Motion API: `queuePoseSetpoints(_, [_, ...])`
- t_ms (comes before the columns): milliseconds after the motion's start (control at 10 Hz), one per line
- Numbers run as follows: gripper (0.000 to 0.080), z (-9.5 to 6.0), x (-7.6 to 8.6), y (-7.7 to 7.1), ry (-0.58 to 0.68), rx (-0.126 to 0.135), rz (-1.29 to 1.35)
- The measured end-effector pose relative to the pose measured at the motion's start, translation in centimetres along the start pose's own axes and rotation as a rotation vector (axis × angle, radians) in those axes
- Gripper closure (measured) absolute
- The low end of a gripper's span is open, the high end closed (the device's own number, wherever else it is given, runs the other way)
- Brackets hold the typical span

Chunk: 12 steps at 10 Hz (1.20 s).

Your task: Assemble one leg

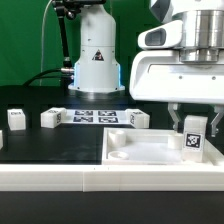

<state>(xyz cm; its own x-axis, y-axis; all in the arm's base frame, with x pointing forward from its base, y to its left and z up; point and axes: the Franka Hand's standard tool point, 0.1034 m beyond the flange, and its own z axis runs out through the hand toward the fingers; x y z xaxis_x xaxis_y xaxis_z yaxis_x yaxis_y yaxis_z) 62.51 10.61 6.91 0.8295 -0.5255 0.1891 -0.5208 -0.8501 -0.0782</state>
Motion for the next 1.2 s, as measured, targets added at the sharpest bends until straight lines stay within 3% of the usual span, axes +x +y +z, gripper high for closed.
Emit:
queuePoseSetpoints(300, [0.0495, 0.0, 0.5, 1.4, 0.023, -0.027, 0.145])
queuePoseSetpoints(500, [0.0495, 0.0, 0.6, 1.5, 0.023, -0.028, 0.146])
queuePoseSetpoints(600, [0.043, 0.0, 0.6, 1.4, 0.023, -0.028, 0.145])
queuePoseSetpoints(700, [0.043, 0.0, 0.6, 1.4, 0.023, -0.028, 0.145])
queuePoseSetpoints(800, [0.0249, 0.0, 0.6, 1.4, 0.023, -0.028, 0.145])
queuePoseSetpoints(900, [0.017, 0.0, 0.6, 1.4, 0.023, -0.028, 0.145])
queuePoseSetpoints(1200, [0.0156, 0.0, 0.6, 1.4, 0.023, -0.028, 0.145])
